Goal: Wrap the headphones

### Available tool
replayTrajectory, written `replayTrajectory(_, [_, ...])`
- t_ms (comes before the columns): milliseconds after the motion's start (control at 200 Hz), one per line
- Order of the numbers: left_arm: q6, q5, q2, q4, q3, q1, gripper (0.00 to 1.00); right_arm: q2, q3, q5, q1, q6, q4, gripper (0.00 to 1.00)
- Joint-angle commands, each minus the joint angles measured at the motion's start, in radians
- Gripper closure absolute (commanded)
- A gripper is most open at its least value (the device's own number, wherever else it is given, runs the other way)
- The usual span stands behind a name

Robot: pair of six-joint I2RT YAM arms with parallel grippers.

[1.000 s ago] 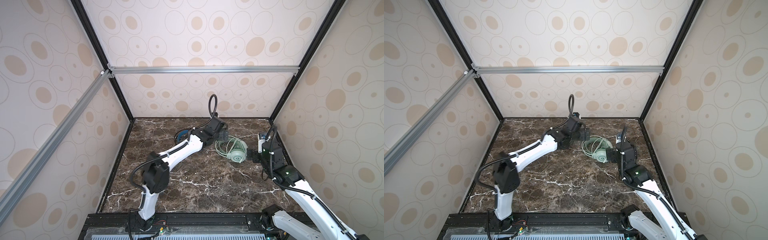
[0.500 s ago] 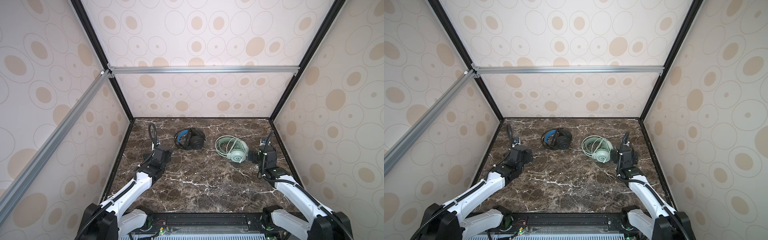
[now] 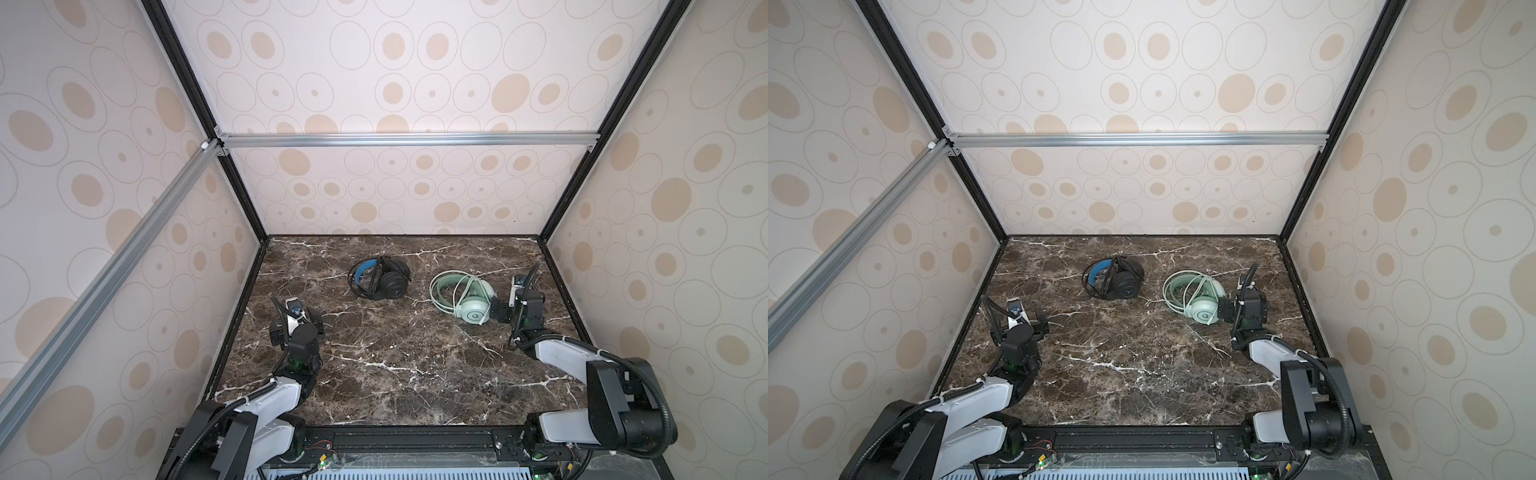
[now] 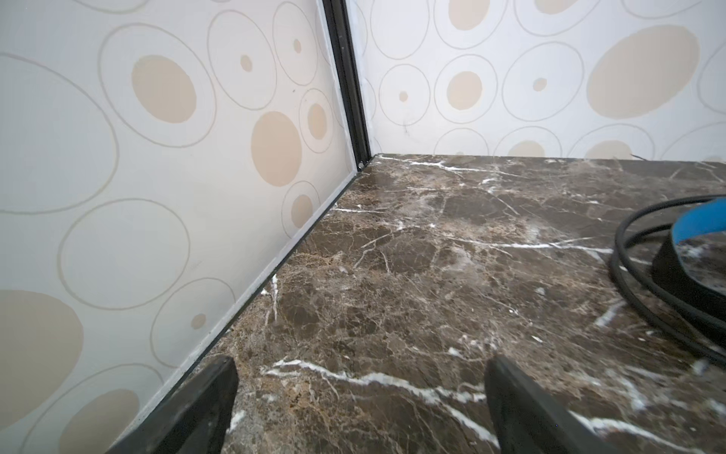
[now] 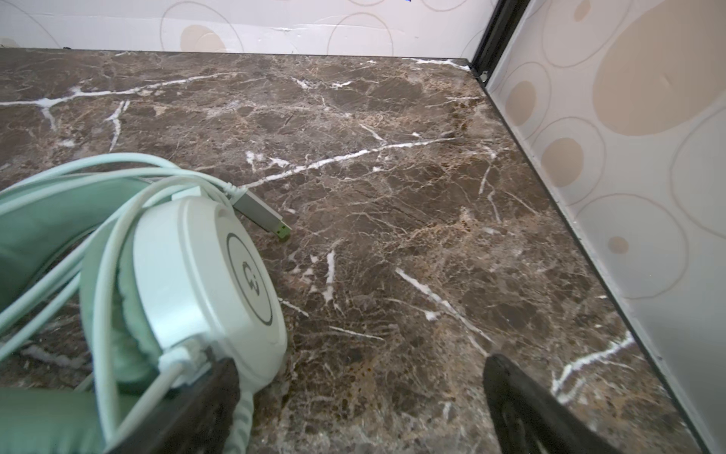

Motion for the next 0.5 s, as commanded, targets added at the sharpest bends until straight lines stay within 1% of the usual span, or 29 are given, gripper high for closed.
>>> replayTrajectory(0, [0.05,0.108,0.099,0.279,0.008,0.043,0.02,0.06,0.014,-0.045,-0.011,-0.003,0.105,0.0])
replayTrajectory(85, [0.05,0.188,0.208,0.348,0.03,0.073,0.02,0.093,0.02,-0.048,-0.01,-0.007,0.123,0.0])
replayTrajectory(130, [0.072,0.181,0.252,0.378,0.048,0.084,0.02,0.106,0.017,-0.056,-0.01,-0.012,0.14,0.0])
replayTrajectory(165, [0.066,0.169,0.27,0.391,0.057,0.097,0.02,0.12,0.015,-0.072,-0.011,-0.018,0.16,0.0])
replayTrajectory(220, [0.043,0.199,0.296,0.386,0.068,0.125,0.02,0.126,0.017,-0.08,-0.012,-0.025,0.165,0.0])
replayTrajectory(295, [0.047,0.28,0.346,0.477,0.042,0.143,0.02,0.122,0.016,-0.083,-0.012,-0.024,0.157,0.0])
replayTrajectory(390, [0.057,0.357,0.376,0.468,0.059,0.155,0.02,0.123,0.02,-0.086,-0.014,-0.022,0.156,0.0])
replayTrajectory(455, [0.054,0.387,0.422,0.537,0.047,0.174,0.02,0.127,0.022,-0.112,-0.014,-0.038,0.151,0.0])
replayTrajectory(495, [0.044,0.396,0.406,0.489,0.053,0.176,0.02,0.125,0.018,-0.135,-0.014,-0.046,0.153,0.0])
